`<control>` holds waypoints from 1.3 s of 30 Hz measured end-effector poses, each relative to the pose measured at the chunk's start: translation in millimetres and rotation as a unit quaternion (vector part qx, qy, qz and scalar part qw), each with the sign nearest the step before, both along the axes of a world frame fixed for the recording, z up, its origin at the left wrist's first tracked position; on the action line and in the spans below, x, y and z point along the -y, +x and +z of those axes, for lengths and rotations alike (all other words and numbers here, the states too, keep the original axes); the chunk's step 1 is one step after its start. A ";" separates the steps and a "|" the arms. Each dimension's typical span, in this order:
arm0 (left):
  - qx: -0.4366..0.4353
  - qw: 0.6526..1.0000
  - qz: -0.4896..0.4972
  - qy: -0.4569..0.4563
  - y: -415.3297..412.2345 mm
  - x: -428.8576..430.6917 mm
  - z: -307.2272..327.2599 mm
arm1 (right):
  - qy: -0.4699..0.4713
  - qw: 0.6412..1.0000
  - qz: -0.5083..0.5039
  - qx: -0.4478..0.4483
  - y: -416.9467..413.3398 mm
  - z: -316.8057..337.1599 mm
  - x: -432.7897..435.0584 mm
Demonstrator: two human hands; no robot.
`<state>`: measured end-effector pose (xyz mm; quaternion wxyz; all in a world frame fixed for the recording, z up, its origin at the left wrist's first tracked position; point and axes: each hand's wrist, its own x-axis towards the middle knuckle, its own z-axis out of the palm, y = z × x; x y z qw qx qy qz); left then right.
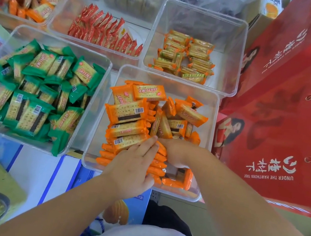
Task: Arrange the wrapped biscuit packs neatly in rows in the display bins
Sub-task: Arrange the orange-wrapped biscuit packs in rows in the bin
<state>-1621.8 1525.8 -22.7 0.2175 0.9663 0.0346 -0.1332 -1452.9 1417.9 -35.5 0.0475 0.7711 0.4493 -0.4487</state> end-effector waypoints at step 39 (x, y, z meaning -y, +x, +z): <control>-0.009 1.000 0.023 0.000 -0.4 -1.7 -5.9 | 0.067 0.929 -0.311 0.187 11.9 -2.3 -29.6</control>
